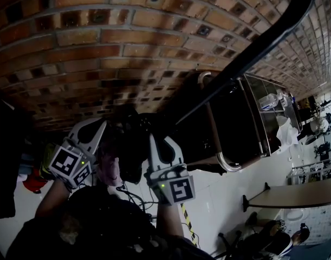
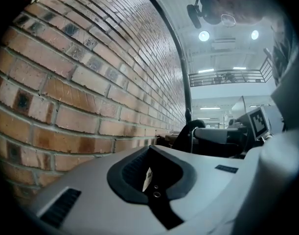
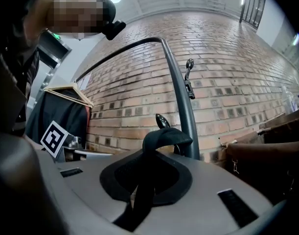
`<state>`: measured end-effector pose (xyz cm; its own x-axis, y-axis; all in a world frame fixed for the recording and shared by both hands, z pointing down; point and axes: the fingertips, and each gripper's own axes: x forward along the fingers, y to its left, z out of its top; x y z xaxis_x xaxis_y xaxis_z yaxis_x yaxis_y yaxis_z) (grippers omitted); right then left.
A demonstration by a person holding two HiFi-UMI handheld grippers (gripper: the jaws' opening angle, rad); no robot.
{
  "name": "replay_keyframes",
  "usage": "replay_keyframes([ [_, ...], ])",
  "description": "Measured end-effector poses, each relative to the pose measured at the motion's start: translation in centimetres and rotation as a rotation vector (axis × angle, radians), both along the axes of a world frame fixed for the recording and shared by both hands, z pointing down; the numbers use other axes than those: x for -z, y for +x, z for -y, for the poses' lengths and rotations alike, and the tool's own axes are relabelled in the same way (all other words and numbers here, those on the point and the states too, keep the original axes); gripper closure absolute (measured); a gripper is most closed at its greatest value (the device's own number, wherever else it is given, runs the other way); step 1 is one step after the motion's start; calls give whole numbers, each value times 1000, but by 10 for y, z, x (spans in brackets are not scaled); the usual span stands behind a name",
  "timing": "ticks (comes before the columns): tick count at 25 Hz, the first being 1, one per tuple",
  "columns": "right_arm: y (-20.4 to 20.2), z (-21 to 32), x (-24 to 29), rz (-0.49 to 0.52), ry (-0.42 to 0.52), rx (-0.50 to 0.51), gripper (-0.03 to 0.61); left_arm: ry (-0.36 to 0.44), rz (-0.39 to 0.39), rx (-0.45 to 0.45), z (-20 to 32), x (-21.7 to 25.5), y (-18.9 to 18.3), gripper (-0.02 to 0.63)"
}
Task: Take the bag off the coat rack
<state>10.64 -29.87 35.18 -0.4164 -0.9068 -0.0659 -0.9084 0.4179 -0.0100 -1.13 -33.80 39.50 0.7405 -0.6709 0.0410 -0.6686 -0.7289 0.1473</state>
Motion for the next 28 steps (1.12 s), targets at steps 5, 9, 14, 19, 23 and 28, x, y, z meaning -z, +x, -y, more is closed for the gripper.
replay_keyframes([
  [5, -1, 1, 10, 27, 15, -5, 549, 8, 4, -27, 2, 6, 4, 586],
  [9, 2, 5, 22, 71, 29, -5, 551, 21, -1, -49, 6, 13, 9, 586],
  [14, 6, 11, 36, 112, 39, -5, 552, 30, -13, -64, 13, 18, 13, 586],
  [19, 7, 13, 46, 135, 36, -9, 552, 30, -14, -67, 21, 19, 12, 586],
  [23, 7, 16, 51, 162, 26, -5, 554, 38, -18, -76, 30, 23, 14, 586],
  [28, 9, 16, 55, 179, 16, -12, 554, 25, -19, -89, 39, 21, 14, 586],
])
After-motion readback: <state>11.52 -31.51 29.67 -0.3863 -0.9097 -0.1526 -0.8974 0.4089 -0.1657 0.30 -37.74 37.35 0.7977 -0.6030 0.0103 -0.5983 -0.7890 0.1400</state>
